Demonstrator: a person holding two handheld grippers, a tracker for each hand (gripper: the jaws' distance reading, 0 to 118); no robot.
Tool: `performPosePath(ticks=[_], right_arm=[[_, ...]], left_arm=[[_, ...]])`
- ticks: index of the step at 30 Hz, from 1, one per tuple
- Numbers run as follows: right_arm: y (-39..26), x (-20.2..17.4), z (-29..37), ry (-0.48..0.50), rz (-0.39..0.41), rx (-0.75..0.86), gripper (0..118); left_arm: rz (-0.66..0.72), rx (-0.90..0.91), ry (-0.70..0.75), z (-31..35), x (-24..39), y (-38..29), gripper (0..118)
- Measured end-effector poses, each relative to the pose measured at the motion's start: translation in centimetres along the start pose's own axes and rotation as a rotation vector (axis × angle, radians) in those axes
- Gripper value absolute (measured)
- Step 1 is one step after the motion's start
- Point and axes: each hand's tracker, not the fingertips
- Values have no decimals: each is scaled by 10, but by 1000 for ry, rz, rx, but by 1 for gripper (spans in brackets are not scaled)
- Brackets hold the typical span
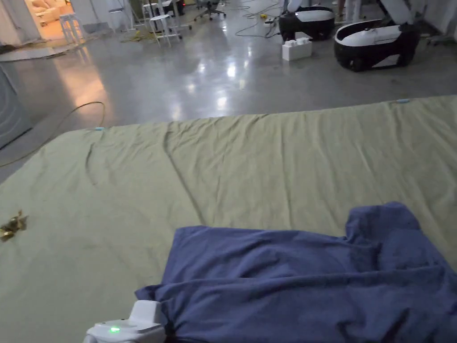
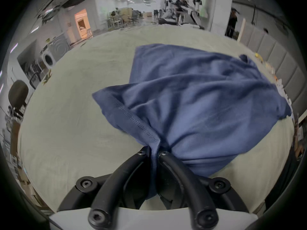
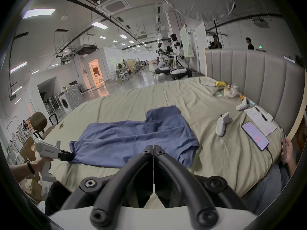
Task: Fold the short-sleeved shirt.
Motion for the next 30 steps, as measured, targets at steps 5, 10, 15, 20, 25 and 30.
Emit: performPosePath(ticks=[5,10,15,20,25,30], right_arm=[[-18,42,-100,-114,-19,-267,85],[-33,69,-171,-224,-93,-379,76],[-41,53,-175,-215,24,-353,36],[-20,48,-154,-227,26,-325,8],[-2,33,-111,-253,47,-298,8],[-28,35,-66,-255,94,-328,8]], left_arm=[[35,-32,-19,-2,-8,10,8],[72,-48,-40,-2,-11,9,8],[72,-40,-28,0,-8,7,8],[-26,86,-10,30,-15,1,6],[157,181,-43,90,-41,-9,6],[126,174,-60,128,-40,-53,6]])
